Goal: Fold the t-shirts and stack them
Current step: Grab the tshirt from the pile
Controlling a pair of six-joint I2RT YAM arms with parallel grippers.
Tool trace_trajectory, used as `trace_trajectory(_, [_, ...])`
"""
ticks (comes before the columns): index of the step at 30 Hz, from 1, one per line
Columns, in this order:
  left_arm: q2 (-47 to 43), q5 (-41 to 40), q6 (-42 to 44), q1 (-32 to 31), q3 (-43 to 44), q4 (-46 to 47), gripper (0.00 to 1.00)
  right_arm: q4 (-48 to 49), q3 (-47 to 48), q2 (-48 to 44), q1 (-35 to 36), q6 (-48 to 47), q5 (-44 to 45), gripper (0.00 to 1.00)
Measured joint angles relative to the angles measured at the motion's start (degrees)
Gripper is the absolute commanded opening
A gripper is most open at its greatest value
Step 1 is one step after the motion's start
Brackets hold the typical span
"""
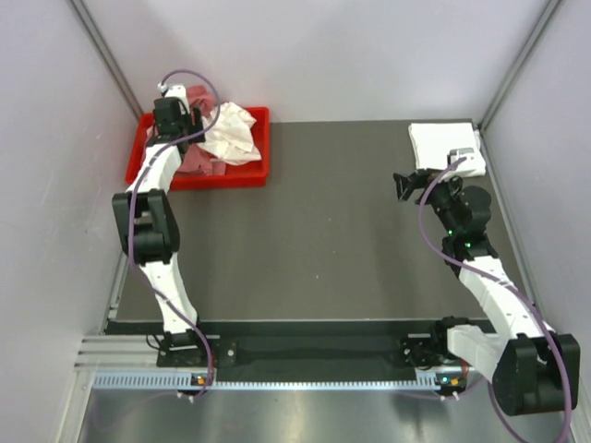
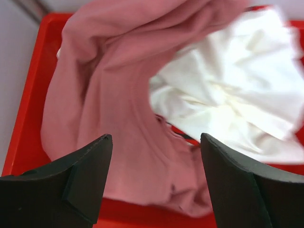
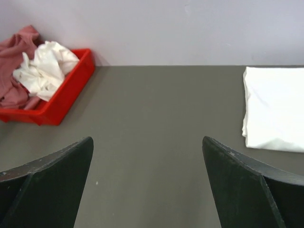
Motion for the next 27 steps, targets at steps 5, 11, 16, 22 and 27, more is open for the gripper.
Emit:
trace_trajectory(5, [14.25,-4.72,0.2,1.84,11.89,-6.58,0.75,-5.16,-0.04,-2.58,1.55,-2.97,2.29,0.99])
trace_trajectory(11, [19.56,-6.78,0.37,1.92,14.62,-11.28,0.0,-7.54,-0.09,-2.91,2.01,-4.57,3.74,0.99])
trace_trajectory(16, [14.08,-6.82,0.68,1.79,8.48,-10.47,0.0,-8.52,-0.09,-2.86,2.49,-4.96,4.0,0.99])
trace_trajectory(22, [4.68,-5.44,2.19,1.79,3.37,-11.65,0.0,-8.72,-0.04,-2.34,4.15,-4.96,4.04,0.99])
trace_trajectory(27, [-2.25,-2.32,3.34,2.19,3.58,-13.57,0.0,-9.88,0.76,-2.34,6.19,-5.01,4.2,0.99])
